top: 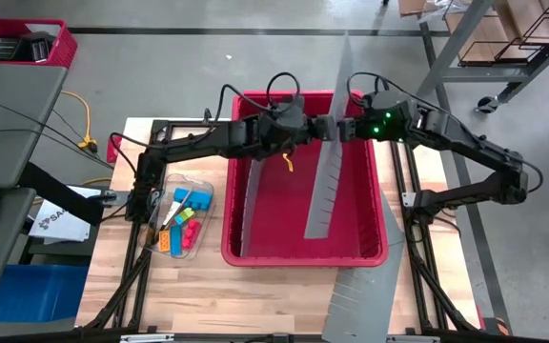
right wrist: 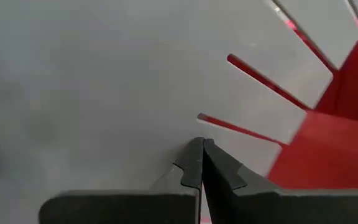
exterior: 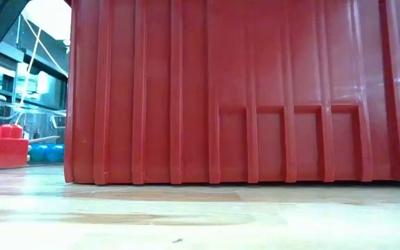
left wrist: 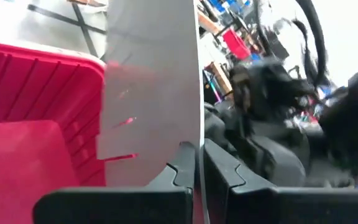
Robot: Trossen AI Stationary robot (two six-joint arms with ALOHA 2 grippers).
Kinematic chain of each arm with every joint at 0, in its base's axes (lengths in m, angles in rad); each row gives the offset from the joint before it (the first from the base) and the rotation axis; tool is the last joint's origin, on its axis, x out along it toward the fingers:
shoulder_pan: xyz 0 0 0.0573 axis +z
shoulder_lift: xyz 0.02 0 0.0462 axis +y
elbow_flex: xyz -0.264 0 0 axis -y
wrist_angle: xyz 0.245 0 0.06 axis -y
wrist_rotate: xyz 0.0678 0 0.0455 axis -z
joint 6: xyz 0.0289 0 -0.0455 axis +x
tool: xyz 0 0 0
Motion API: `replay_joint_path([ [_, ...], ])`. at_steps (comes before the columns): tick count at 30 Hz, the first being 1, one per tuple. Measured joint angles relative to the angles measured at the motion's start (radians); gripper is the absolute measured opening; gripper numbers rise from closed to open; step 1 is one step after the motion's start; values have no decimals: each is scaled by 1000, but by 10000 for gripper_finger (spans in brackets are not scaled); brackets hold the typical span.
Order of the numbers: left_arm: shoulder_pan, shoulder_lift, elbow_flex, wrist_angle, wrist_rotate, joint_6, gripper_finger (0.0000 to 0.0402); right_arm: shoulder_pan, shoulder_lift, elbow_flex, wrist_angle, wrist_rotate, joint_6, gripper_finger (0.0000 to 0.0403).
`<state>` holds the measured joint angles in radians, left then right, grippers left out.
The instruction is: Sort Items/Unsort Items
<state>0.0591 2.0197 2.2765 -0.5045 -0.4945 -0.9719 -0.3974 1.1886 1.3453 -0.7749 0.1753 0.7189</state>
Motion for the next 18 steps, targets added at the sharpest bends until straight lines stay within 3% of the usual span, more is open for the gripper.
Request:
replay_joint_path([
  [4, -14, 0, 0, 9, -8, 7, 1, -41, 5, 0, 32, -67, -19, 0],
  [10, -18, 0, -20, 33, 0, -138, 2, -84, 7, -1, 9, -126, -29, 0],
  [18, -35, 22, -20, 99, 110, -188, 2, -119, 12, -3, -6, -177, -9, 0],
])
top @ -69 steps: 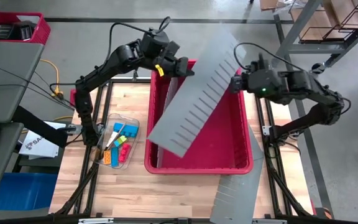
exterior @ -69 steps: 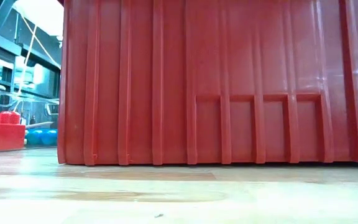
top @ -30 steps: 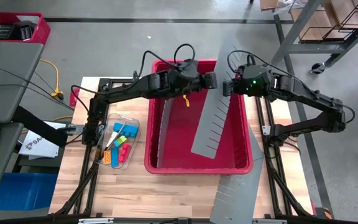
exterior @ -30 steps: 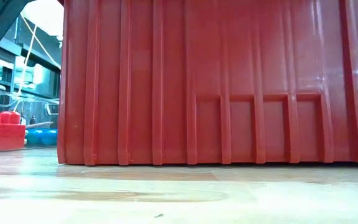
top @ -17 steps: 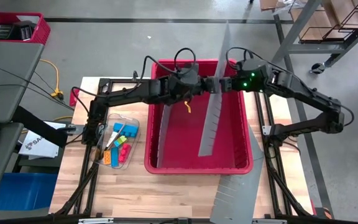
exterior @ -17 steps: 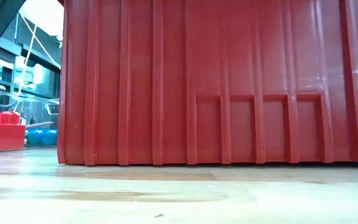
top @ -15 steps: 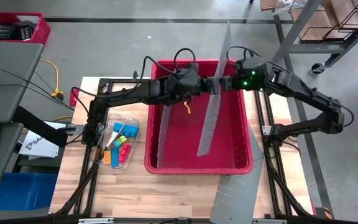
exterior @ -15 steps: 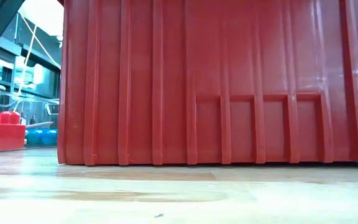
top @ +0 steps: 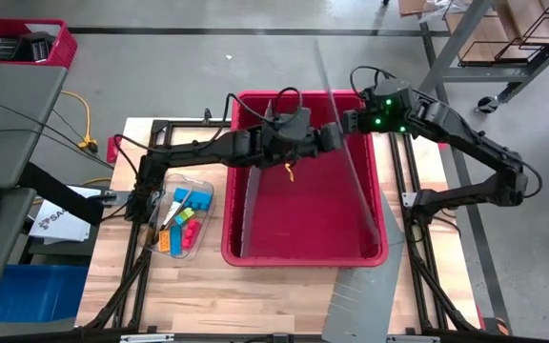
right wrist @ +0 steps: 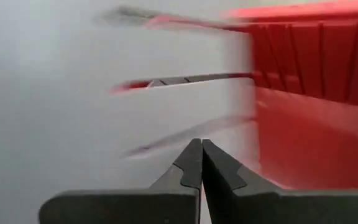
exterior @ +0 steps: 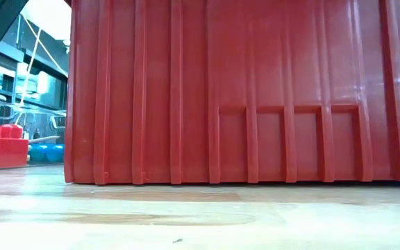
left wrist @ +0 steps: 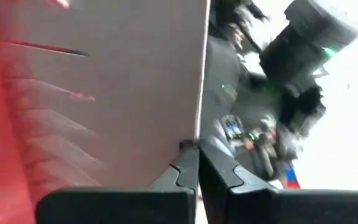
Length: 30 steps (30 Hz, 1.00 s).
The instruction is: Sort Items/Unsort Items
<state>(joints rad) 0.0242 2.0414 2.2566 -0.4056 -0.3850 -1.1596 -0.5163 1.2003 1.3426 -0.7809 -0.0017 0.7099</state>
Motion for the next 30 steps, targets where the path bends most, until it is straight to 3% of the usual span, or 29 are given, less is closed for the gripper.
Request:
replay_joint_path([
  [4, 8, 5, 5, 59, 114, 69, 4, 5, 16, -4, -49, 0, 14, 0],
  [7, 26, 5, 5, 58, 112, 128, 3, 16, 15, 0, -72, -5, 36, 0],
  [9, 38, 5, 8, 32, 119, 158, 3, 22, 23, -1, -95, 10, 48, 0],
  [13, 69, -1, 12, -23, 247, 243, 2, 42, 25, -2, -111, 6, 33, 0],
  [17, 84, -47, 12, -190, 319, 395, 1, 39, 11, -2, -142, -6, -21, 0],
  [23, 106, -179, 12, -473, 228, 711, 1, 46, -11, -2, -158, -135, -111, 0],
  [27, 108, -283, 12, -678, 68, 891, 0, 120, -11, -1, 1, -284, -105, 0],
  [30, 116, -343, 12, -831, -13, 926, 2, 220, 2, 0, 127, -283, -96, 1],
])
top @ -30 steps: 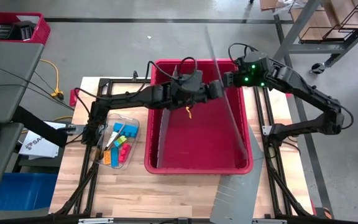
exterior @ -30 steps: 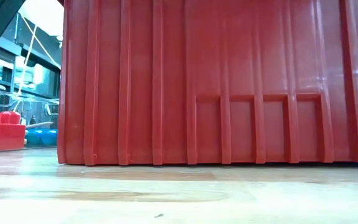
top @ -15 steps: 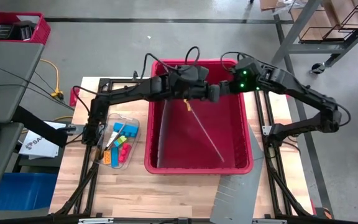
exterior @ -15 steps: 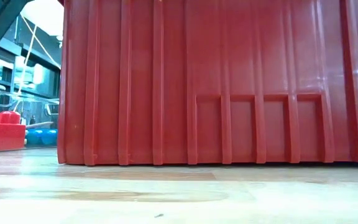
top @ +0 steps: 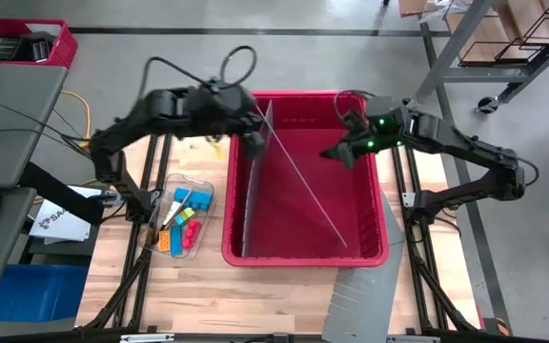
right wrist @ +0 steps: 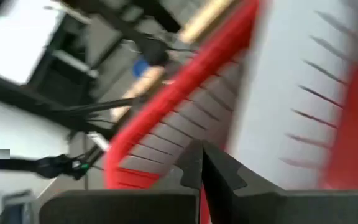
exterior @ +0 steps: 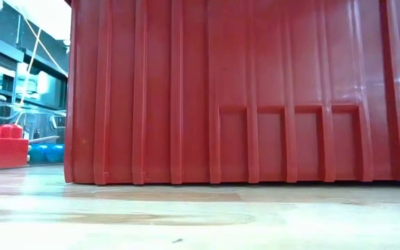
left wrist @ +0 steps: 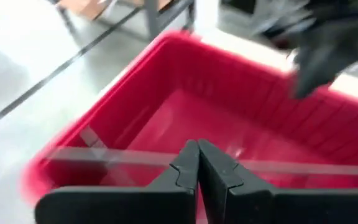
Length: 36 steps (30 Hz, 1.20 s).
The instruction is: Sort Items/Unsort Items
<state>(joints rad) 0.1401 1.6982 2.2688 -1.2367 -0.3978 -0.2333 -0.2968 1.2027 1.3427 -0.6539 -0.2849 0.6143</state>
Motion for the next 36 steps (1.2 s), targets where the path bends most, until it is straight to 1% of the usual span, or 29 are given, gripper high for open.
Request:
replay_joint_path([
  [3, 10, -36, 0, -165, -1, -32, 13, 113, 33, 1, 65, 44, -31, 15],
  [6, 11, -49, 0, -322, 5, -84, 36, 206, 77, 1, 50, 69, -99, 57],
  [7, 11, -49, -2, -347, 6, -96, 46, 231, 90, 1, 45, 76, -129, 75],
  [9, 10, -54, -25, -322, 25, -102, 69, 274, 118, 12, 11, 125, -185, 116],
  [12, 10, -58, -64, -297, 61, -74, 109, 323, 170, 91, -88, 265, -265, 177],
  [14, 19, -58, -98, -330, 52, -49, 136, 347, 211, 186, -231, 414, -323, 210],
  [16, 32, -57, -144, -308, 51, -29, 163, 373, 267, 287, -379, 582, -342, 232],
  [18, 48, -57, -193, -301, 50, 20, 187, 393, 341, 378, -496, 698, -313, 242],
  [20, 64, -56, -240, -270, 42, 73, 208, 402, 422, 458, -532, 722, -251, 244],
  [24, 100, -56, -307, -190, -6, 164, 238, 413, 566, 616, -596, 724, -146, 245],
  [27, 140, -56, -319, -124, -52, 260, 249, 411, 663, 734, -770, 753, -2, 245],
  [29, 172, -57, -323, -69, -59, 302, 252, 410, 709, 801, -904, 753, 121, 245],
  [30, 192, -57, -324, -41, -51, 315, 252, 410, 723, 824, -930, 744, 175, 245],
  [31, 211, -57, -324, -16, -33, 324, 253, 412, 726, 831, -913, 718, 203, 245],
  [33, 248, -57, -324, 17, 12, 332, 253, 429, 720, 831, -898, 676, 273, 245],
  [36, 298, -57, -324, 36, 76, 333, 253, 466, 713, 819, -919, 647, 372, 245],
])
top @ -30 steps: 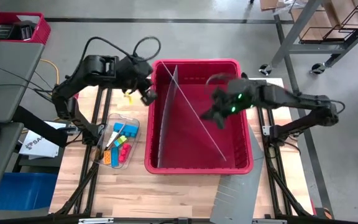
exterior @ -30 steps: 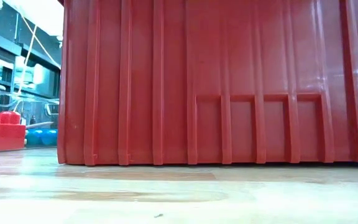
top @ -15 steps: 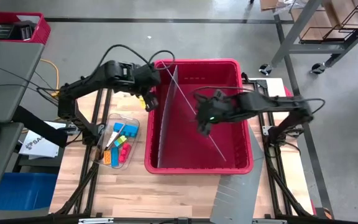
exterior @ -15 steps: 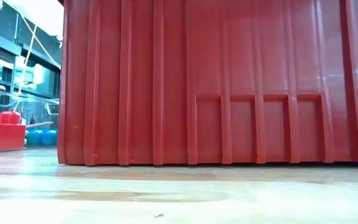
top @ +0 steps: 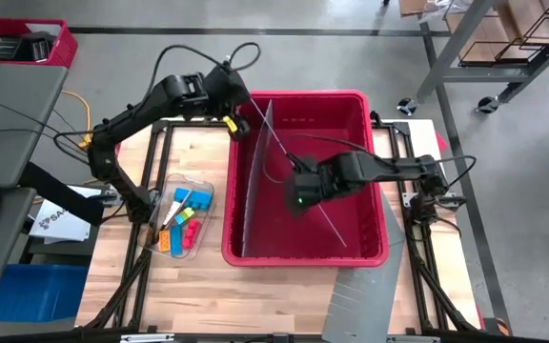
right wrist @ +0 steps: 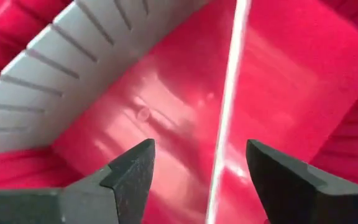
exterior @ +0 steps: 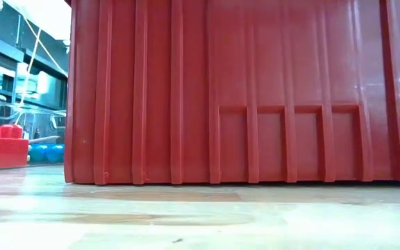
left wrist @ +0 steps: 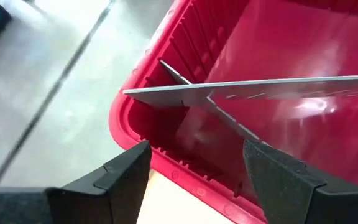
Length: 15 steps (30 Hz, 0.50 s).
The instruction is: Sort Items/Unsort Items
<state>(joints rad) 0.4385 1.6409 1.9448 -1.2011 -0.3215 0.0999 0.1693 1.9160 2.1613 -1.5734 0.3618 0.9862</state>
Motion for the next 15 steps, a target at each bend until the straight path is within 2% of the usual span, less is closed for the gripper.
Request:
replay_joint_path([
  [5, 56, 0, 0, 0, 69, 3, 253, 100, -28, -95, 6, -61, 143, 245],
  [9, 75, 0, 0, 5, 77, 8, 253, 173, -54, -204, 6, -75, 259, 245],
  [15, 73, 0, 0, 50, 83, 9, 253, 197, -151, -348, 0, -56, 437, 245],
])
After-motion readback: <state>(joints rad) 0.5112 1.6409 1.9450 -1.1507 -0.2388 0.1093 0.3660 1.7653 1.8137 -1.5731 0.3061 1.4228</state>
